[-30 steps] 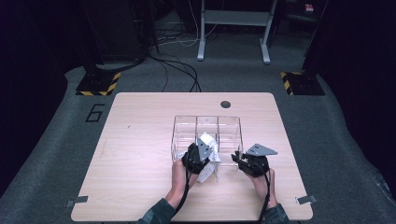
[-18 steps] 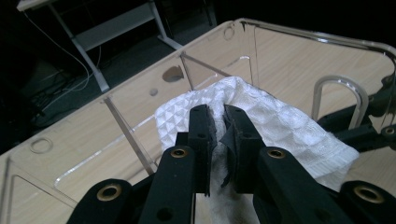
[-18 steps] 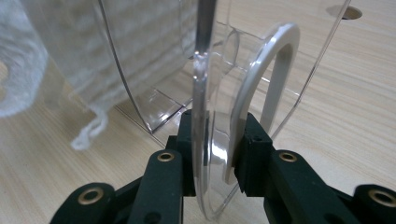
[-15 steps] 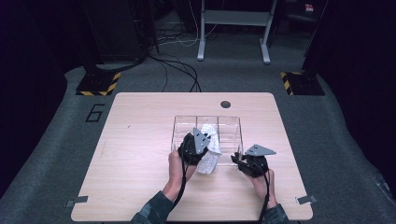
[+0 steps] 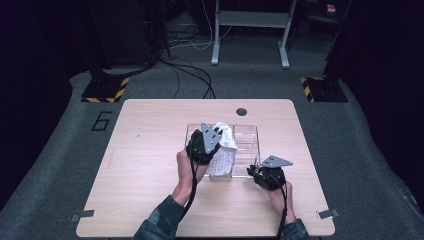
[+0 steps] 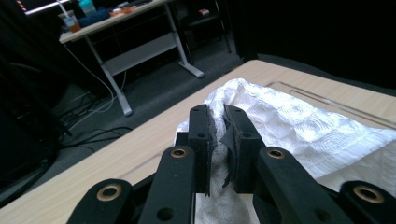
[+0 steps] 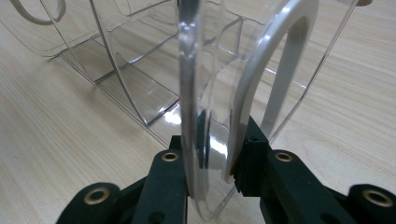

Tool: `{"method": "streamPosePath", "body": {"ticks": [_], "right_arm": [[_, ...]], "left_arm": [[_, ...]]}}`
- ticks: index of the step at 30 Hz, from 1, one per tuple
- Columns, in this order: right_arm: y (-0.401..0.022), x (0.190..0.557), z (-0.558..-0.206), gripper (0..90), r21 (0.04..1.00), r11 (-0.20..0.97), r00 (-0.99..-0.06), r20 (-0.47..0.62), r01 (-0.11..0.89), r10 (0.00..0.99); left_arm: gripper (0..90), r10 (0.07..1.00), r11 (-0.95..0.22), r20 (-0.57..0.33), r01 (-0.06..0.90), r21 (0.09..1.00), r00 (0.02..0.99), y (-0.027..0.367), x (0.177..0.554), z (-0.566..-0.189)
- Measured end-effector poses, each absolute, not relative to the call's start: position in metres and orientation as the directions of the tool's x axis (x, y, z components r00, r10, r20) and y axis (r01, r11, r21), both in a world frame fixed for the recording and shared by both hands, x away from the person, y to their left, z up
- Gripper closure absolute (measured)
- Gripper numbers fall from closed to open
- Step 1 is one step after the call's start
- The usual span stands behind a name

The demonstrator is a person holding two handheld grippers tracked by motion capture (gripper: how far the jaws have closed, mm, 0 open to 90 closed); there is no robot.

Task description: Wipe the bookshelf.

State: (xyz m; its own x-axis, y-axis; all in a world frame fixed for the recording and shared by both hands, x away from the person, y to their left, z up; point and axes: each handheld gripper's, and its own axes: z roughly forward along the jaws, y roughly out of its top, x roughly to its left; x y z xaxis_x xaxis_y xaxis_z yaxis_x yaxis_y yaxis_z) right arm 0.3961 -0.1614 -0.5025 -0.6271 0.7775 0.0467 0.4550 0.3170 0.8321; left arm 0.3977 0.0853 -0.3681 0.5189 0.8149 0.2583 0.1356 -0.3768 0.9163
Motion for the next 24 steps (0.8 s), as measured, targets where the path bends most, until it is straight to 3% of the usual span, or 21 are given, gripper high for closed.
{"method": "streamPosePath", "body": {"ticks": [10, 24], "right_arm": [[-0.162, 0.396, -0.504, 76.8, 0.842, 0.312, -0.631, 0.043, 0.441, 0.774], [-0.164, 0.395, -0.511, 76.0, 0.869, 0.278, -0.637, 0.055, 0.41, 0.769]], "left_arm": [[81.9, 0.833, -0.401, 0.291, 0.151, 0.904, 0.471, 0.07, 0.42, -0.361], [81.9, 0.791, -0.491, 0.312, 0.243, 0.837, 0.526, 0.055, 0.424, -0.394]]}}
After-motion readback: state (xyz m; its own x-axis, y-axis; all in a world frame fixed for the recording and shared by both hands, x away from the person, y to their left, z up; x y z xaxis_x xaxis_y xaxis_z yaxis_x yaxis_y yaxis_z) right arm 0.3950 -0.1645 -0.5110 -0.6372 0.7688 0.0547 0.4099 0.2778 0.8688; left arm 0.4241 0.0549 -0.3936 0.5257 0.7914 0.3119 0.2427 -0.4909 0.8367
